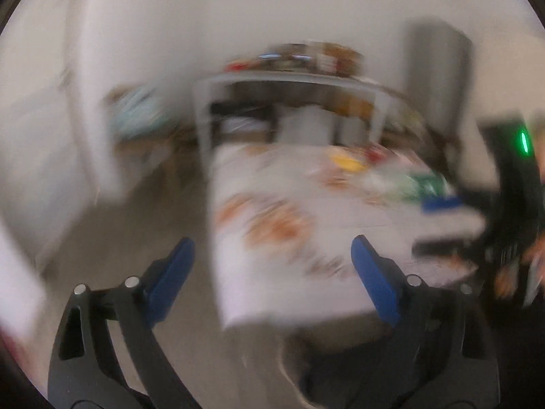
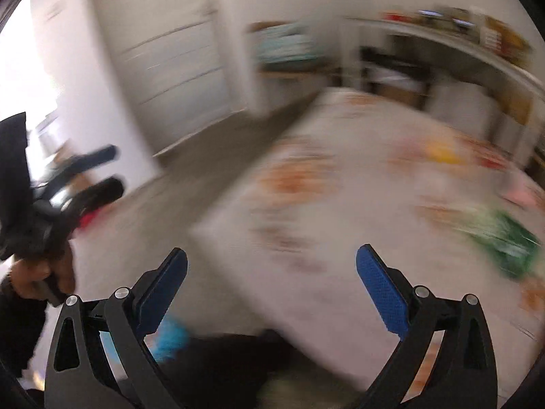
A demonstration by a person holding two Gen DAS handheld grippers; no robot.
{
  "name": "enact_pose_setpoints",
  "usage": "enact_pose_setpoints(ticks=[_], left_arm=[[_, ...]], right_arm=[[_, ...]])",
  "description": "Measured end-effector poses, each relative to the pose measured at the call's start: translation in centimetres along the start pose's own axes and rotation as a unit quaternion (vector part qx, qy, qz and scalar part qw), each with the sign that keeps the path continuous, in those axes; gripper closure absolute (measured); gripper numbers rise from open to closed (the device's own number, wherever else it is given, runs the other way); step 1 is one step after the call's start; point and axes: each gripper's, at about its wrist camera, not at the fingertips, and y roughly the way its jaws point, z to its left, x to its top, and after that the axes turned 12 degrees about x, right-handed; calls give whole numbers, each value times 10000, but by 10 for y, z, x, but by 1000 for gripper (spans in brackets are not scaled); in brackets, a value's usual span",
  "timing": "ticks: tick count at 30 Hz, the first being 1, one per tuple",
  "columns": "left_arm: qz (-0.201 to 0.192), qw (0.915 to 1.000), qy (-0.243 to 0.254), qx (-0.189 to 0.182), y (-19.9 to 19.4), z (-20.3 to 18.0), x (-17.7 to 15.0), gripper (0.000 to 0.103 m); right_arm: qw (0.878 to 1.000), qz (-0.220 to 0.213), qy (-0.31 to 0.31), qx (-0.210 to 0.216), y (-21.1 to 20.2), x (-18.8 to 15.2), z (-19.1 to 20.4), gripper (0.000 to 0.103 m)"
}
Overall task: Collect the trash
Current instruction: 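Close the left tool on the clear plastic cup while the right tool reaches toward the green bottle, then close the right tool around the green bottle and lift it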
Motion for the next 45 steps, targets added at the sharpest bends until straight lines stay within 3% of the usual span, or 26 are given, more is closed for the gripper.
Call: enact_pose_setpoints(ticks=[2,4,11,17,21,24,26,29,35,36,38,42,45], left_arm=[[-209,9973,674,-216,28,-60,17,14],[-238,9937,920,-591,57,-104,30,14],[-148,9736,1889,-1270,134,-183,63,14],[176,9494,2815,-1385,189,-217,73,14],[210,9383,3214,-1258,208,-232,64,14],[172,9351,3378,-1055,218,-238,57,14],[213,9346,3405,-1007,225,-242,57,15],[404,9355,3357,-1025,229,-239,58,39],[422,9456,3091,-921,230,-226,65,48],[399,9471,3060,-886,229,-224,66,62],[417,9517,2917,-863,231,-217,69,64],[446,9580,2719,-793,234,-206,71,79],[416,9631,2549,-757,233,-196,71,81]], right_arm=[[9988,-125,320,-363,-22,-4,-47,6],[9958,-164,551,-717,-37,-8,-85,6],[9867,-460,1106,-1095,-67,-22,-184,6],[9841,-516,1387,-981,-53,-36,-213,6],[9854,-548,1360,-867,-49,-36,-211,6],[9857,-534,1385,-796,-47,-38,-211,6],[9856,-519,1412,-777,-47,-39,-212,6],[9852,-544,1442,-753,-49,-41,-213,6],[9837,-592,1517,-770,-54,-41,-215,6],[9834,-600,1527,-772,-54,-41,-216,6],[9831,-613,1543,-768,-54,-42,-217,6],[9826,-610,1570,-786,-53,-42,-218,6],[9823,-614,1581,-793,-52,-41,-219,6]])
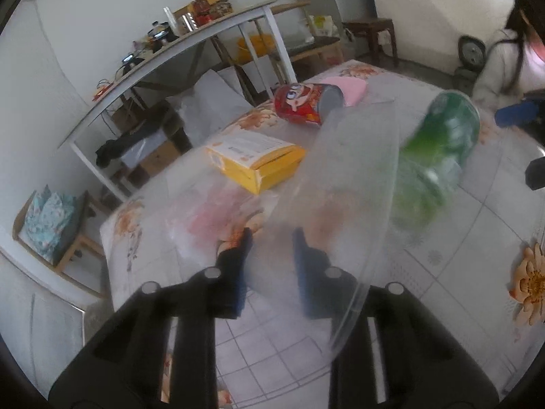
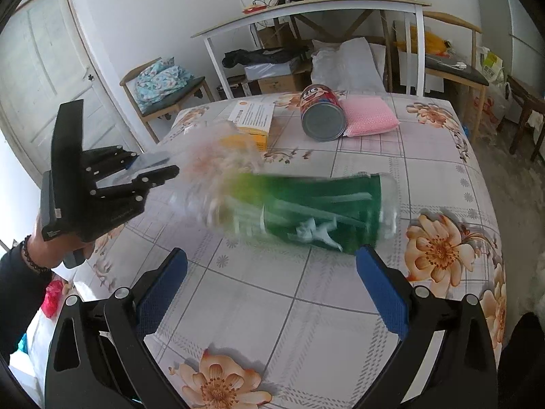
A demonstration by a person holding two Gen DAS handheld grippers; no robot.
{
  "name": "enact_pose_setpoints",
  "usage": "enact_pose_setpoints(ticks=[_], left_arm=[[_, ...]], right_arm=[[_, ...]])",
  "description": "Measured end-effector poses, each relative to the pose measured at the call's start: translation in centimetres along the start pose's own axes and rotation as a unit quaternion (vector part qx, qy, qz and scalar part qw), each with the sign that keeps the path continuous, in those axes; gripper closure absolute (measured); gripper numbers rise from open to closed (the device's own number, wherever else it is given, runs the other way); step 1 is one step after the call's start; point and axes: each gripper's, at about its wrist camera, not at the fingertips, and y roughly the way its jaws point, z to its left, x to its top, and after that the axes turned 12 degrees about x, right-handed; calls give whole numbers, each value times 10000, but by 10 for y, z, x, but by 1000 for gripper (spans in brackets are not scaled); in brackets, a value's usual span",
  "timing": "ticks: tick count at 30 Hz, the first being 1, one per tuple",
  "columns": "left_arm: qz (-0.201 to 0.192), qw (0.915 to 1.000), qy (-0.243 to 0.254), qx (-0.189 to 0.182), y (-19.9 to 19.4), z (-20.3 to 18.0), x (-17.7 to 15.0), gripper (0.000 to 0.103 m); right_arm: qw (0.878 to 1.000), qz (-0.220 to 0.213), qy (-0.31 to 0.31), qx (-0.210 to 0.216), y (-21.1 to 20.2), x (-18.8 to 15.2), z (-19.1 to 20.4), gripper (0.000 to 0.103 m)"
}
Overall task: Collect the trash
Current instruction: 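Close the right tool around the green bottle and lift it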
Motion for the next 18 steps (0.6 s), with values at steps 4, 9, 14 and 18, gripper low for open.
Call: enact_pose_setpoints(ticks=[4,9,14,18], left_arm=[[-52,9997,-200,158,-3,7,-5,81],[-137,9968,-759,221,-10,21,-11,81],[-190,9936,-1111,57,-19,33,-17,81],[-289,9907,-1327,-15,-31,41,-23,81]], right_arm=[[10000,44,17,-8,4,1,0,6],[9990,293,-323,-80,7,0,1,6],[9779,1012,-1827,-7,6,-6,24,7],[9402,1712,-2944,-25,6,-5,43,7]])
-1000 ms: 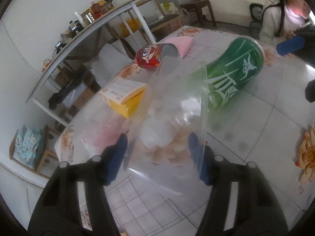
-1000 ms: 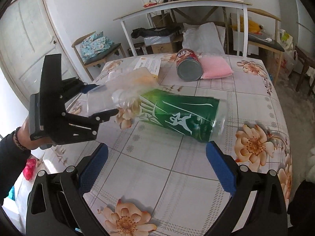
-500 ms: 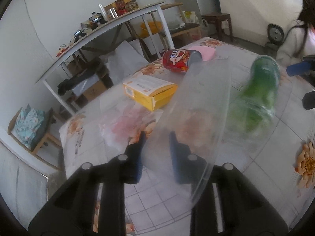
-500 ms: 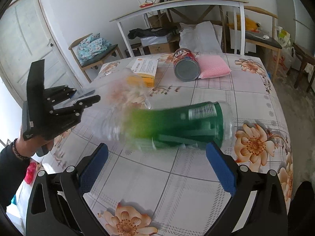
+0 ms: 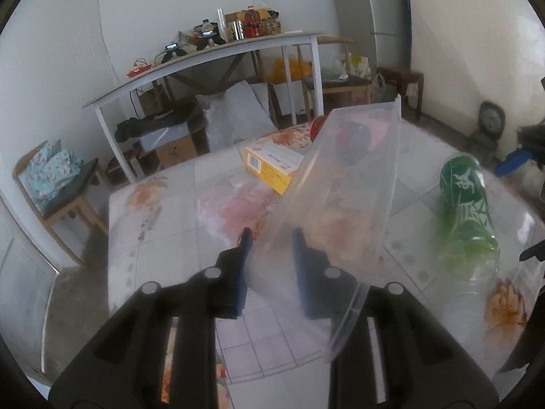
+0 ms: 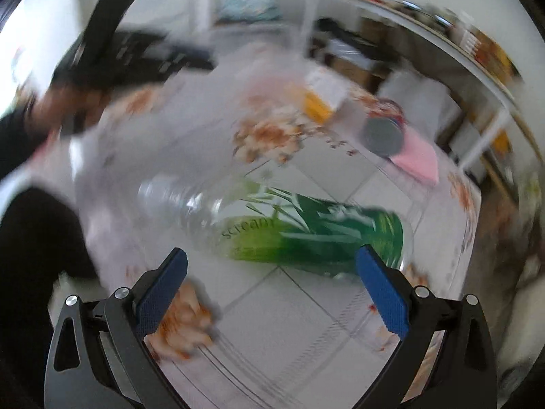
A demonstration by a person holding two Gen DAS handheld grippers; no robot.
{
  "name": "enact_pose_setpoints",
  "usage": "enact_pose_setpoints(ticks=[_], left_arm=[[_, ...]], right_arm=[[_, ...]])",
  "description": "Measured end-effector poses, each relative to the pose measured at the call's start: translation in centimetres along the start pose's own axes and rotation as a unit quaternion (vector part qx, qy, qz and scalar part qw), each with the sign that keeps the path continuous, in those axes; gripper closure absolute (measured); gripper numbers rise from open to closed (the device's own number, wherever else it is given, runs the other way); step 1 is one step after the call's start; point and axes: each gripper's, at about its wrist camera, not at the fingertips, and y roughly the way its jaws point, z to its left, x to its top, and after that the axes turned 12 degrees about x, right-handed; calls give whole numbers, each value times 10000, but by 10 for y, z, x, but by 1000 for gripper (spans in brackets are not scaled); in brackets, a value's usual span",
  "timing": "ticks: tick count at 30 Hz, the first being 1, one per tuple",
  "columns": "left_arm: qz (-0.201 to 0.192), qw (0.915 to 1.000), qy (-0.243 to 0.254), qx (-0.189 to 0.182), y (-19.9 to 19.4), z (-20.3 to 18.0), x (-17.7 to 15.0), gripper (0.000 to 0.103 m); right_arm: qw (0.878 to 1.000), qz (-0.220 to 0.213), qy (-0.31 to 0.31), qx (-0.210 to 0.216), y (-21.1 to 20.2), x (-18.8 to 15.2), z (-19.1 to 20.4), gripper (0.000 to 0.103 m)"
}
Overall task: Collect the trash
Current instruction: 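Close the right tool around the green bottle and lift it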
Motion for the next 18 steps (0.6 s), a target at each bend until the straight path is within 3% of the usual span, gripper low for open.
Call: enact_pose_setpoints(ticks=[5,10,13,15,16,18], left_arm=[[-115,9995,-276,-91,-13,12,1,81],[-224,9981,-573,-105,-26,29,-3,81],[-236,9968,-758,-113,-33,41,-8,81],[-211,9962,-841,-107,-37,48,-12,81],[-188,9961,-854,-99,-38,50,-14,81],[-156,9957,-906,-82,-39,55,-18,81]], right_arm=[[9822,769,-1700,220,14,14,4,7],[9592,1524,-2203,906,42,26,-3,7],[9428,2081,-2417,968,67,20,-1,7],[9332,2400,-2437,1102,80,16,1,12],[9313,2464,-2408,1182,83,15,2,23],[9344,2424,-2111,1537,87,18,2,32]])
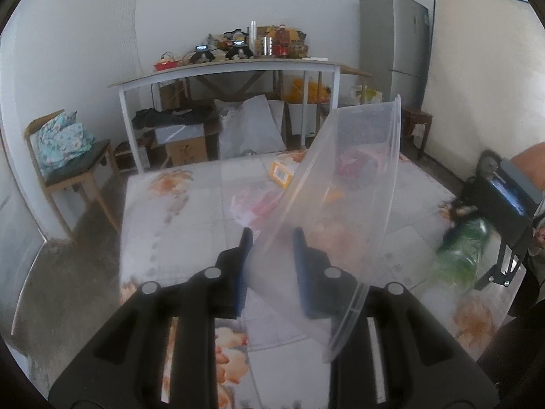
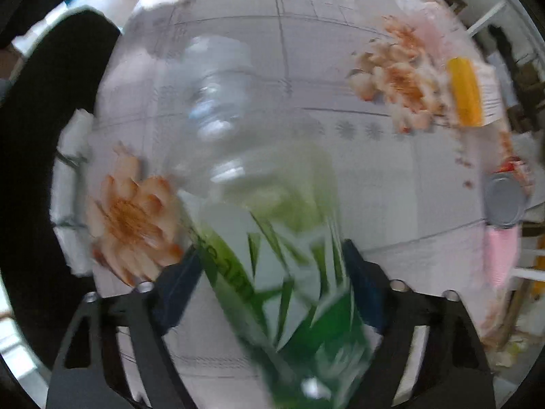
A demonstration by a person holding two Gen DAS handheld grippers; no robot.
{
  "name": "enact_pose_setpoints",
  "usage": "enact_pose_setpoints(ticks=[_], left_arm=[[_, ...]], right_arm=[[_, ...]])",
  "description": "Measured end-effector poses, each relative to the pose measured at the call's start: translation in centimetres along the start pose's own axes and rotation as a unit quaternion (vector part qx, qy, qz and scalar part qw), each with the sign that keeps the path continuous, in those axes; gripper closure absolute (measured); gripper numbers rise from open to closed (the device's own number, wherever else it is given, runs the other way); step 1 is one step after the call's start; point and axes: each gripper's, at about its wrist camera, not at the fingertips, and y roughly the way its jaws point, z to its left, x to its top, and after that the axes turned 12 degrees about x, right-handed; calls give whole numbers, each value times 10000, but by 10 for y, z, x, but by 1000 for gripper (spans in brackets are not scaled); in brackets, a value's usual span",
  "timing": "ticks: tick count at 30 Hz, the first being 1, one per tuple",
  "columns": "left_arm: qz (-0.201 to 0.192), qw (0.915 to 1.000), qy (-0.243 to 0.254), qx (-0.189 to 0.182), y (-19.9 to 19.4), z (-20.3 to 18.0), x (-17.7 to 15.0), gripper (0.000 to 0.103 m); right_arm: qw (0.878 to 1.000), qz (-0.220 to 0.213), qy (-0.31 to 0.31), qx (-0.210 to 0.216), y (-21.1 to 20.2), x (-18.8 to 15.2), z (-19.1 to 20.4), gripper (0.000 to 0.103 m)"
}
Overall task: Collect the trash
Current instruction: 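Close the right tool around the green bottle and lift it, then carry cup and bottle to the basket and open the left tool dropping the cup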
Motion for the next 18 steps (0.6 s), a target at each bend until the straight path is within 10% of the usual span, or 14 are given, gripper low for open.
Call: enact_pose_setpoints(ticks=[18], left_arm=[[-79,9979,-641,34,-67,34,-38,81]], right_arm=[[9731,-1380,1562,-981,-6,24,37,43]])
